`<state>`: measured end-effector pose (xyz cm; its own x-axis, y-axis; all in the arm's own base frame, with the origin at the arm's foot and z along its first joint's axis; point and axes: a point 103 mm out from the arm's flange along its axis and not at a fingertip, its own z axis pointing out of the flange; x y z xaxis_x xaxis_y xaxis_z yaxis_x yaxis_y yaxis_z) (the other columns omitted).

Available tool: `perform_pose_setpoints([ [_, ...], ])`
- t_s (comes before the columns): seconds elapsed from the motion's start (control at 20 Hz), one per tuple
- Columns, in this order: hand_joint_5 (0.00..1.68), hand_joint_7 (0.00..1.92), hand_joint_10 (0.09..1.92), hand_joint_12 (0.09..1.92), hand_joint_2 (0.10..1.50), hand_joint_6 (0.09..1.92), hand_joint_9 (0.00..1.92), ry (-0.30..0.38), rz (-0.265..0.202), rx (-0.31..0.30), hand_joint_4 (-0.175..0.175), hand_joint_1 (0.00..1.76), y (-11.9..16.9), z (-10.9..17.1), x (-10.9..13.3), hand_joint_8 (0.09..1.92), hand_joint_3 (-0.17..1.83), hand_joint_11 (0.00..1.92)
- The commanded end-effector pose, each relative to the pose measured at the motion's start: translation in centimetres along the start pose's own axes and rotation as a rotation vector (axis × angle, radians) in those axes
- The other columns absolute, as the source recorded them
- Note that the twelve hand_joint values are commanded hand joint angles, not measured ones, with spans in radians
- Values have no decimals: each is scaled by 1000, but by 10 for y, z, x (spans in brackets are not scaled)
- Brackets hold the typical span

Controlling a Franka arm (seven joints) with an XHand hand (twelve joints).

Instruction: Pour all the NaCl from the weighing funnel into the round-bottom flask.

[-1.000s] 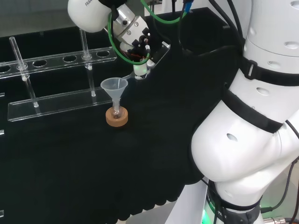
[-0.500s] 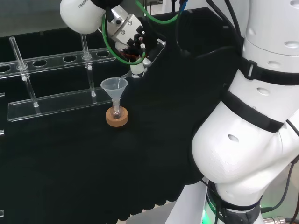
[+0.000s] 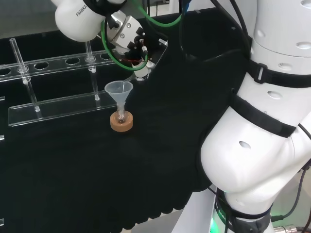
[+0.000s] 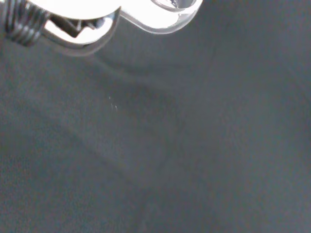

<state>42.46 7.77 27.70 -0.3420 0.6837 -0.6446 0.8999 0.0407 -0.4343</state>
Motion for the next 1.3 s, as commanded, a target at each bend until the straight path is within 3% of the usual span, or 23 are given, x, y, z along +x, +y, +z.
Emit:
perform_pose_setpoints([
  [0.05,1522,1059,87,802,626,151,1413,-54,2,-6,175,1163,-2,-4,2,483,582,1168],
  [1.3,1522,1028,87,794,629,150,1409,-224,24,-22,175,1162,-2,-16,8,489,578,1172],
])
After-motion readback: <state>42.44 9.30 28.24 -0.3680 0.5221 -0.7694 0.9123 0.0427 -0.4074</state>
